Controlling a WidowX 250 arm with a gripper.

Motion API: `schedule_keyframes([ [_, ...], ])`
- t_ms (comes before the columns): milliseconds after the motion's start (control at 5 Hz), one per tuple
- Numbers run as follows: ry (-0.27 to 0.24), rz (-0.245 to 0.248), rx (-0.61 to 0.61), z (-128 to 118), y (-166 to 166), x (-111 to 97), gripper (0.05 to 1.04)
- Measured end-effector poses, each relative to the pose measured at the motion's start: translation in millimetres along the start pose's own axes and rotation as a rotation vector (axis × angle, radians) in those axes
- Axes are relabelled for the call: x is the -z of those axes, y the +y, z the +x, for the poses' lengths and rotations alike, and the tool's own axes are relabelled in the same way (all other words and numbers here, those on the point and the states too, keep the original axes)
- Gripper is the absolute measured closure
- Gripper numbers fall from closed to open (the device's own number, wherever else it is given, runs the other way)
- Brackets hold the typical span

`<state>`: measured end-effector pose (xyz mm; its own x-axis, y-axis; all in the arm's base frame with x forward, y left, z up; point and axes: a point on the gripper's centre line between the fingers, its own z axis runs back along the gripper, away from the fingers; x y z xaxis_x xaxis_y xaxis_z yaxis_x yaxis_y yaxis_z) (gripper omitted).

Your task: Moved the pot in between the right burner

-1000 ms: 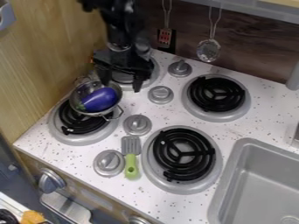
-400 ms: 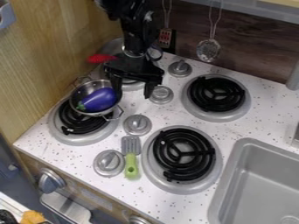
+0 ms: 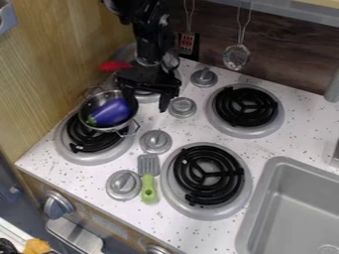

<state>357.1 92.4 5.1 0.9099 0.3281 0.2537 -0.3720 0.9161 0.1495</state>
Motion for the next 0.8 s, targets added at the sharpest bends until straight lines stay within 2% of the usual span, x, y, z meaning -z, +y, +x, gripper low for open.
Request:
schedule_keyframes([
  [200,0.013,0.010,0.003,1.9,0.8,3.3,0.084],
  [400,0.050,0.038,0.002,-1.4,0.8,9.2,0.084],
  [600,0.072,0.083,-0.006,-0.8,-3.2,9.8,0.084],
  [800,0.093,0.153,-0.002,-5.8,-3.8,14.5,0.084],
])
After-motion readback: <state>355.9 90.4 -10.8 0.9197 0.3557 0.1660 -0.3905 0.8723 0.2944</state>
